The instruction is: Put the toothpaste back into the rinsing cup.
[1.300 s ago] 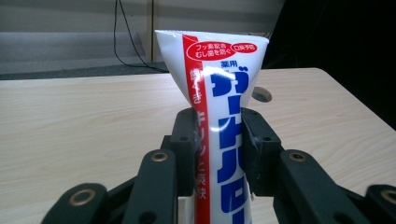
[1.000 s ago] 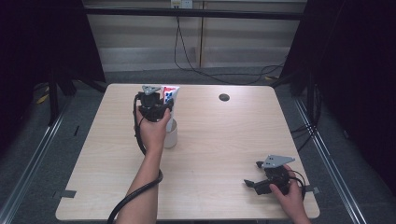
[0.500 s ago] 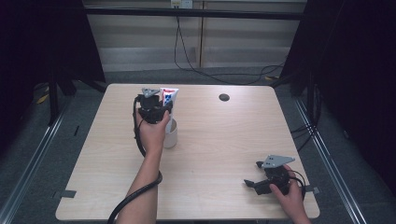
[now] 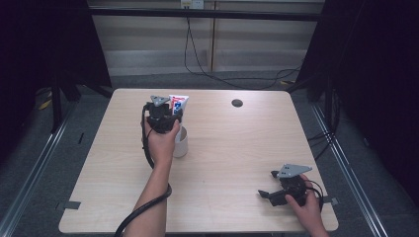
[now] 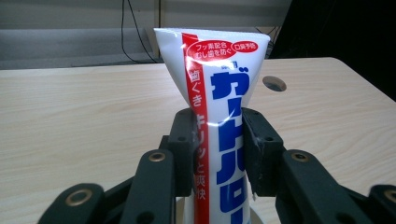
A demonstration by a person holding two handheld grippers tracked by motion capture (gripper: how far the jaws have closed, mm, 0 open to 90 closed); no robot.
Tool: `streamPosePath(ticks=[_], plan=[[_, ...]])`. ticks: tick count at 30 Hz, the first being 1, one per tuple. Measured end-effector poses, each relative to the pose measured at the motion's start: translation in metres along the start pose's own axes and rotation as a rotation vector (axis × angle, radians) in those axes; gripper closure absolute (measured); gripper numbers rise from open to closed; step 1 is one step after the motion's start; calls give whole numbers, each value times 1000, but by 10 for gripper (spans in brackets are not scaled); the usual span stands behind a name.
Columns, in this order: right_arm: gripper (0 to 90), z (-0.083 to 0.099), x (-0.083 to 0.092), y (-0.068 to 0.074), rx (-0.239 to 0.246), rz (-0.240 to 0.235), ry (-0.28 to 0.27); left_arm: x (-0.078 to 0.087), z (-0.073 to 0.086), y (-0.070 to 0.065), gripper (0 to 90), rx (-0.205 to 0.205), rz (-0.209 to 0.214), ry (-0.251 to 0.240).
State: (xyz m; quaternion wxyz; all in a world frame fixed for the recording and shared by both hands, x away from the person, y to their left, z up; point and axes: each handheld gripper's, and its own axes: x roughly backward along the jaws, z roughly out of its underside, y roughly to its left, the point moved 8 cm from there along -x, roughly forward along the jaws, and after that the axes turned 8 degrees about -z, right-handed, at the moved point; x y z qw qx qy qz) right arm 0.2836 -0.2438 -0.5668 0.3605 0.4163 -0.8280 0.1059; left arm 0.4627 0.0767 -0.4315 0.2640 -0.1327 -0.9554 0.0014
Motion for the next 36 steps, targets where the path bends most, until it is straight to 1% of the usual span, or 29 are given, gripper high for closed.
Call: streamPosePath(ticks=[2,5,10,25,32,36], plan=[[105,0,0,0,0,0,0,0,1,0,679,-2,2,4],[104,0,0,0,1,0,0,-1,3,2,677,8,1,4],[105,0,0,0,1,0,0,-1,6,2,675,6,-1,9],[104,0,0,0,0,0,0,4,17,4,674,16,-5,21],[104,0,0,0,1,0,0,8,21,1,675,16,-1,18],[104,0,0,0,-1,1,-1,10,26,0,674,20,0,17]])
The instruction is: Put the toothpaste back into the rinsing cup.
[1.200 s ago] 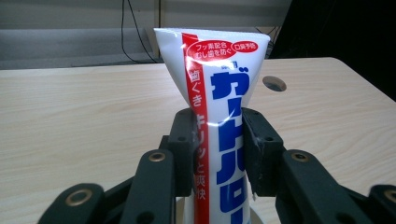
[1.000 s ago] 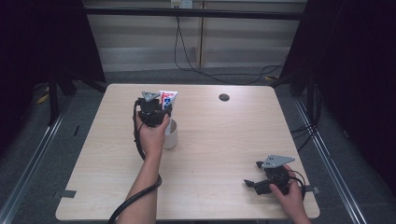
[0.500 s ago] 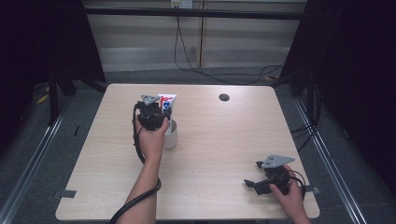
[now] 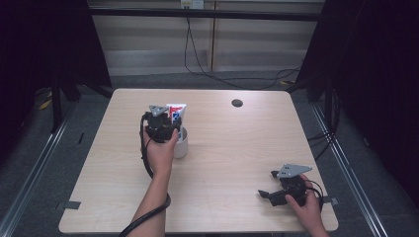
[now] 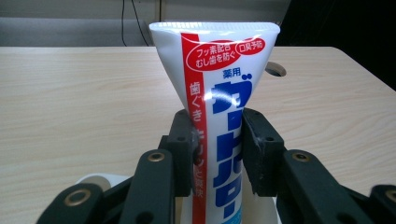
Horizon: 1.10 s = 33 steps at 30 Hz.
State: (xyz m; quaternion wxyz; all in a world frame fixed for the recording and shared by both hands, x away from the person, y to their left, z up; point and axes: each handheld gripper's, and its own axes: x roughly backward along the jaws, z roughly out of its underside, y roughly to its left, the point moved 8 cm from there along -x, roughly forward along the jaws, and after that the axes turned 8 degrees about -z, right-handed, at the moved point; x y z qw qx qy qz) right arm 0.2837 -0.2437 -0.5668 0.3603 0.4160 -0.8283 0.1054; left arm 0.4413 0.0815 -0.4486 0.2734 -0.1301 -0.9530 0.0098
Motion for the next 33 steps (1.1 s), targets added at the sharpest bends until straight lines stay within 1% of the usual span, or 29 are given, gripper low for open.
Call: streamPosePath(ticks=[11,33], plan=[[105,0,0,0,0,0,0,4,7,0,673,0,6,7],[105,0,0,0,1,0,0,2,26,-5,667,-11,5,37]])
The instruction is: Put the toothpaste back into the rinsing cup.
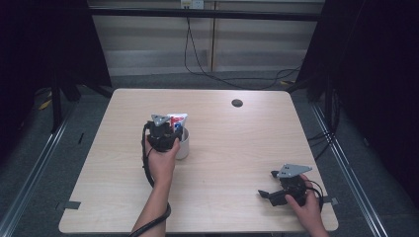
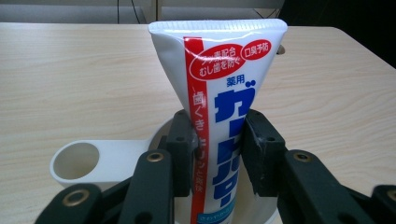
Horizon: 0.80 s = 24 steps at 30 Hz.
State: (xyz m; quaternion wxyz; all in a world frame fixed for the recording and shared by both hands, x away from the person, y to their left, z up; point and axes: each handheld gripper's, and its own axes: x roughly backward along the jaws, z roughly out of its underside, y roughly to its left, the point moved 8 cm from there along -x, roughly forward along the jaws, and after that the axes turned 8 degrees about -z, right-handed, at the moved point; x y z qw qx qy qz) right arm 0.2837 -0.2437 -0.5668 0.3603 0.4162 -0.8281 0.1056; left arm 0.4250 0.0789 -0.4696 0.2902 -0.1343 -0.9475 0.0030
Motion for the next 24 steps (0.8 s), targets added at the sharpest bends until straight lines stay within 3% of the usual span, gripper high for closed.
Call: streamPosePath(ticks=[24], plan=[[105,0,0,0,1,0,0,2,8,1,658,-12,8,8]])
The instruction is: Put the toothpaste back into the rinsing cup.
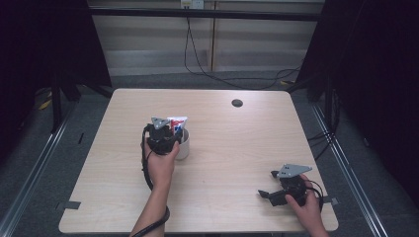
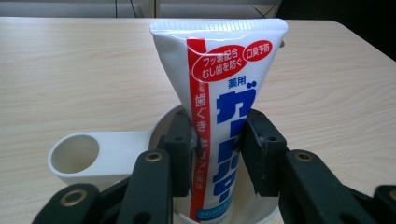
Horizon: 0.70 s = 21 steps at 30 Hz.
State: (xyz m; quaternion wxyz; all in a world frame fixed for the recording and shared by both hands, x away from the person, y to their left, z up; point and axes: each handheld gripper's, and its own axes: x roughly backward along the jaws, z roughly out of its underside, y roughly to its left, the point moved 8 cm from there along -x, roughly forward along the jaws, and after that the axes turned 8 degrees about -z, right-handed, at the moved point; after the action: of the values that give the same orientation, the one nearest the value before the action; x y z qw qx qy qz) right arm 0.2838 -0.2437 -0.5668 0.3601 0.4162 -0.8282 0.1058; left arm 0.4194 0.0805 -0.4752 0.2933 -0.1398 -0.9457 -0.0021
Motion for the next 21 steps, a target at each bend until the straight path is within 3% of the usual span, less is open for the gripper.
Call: streamPosePath(ticks=[21], plan=[[105,0,0,0,-2,0,0,0,-1,0,598,-4,0,6]])
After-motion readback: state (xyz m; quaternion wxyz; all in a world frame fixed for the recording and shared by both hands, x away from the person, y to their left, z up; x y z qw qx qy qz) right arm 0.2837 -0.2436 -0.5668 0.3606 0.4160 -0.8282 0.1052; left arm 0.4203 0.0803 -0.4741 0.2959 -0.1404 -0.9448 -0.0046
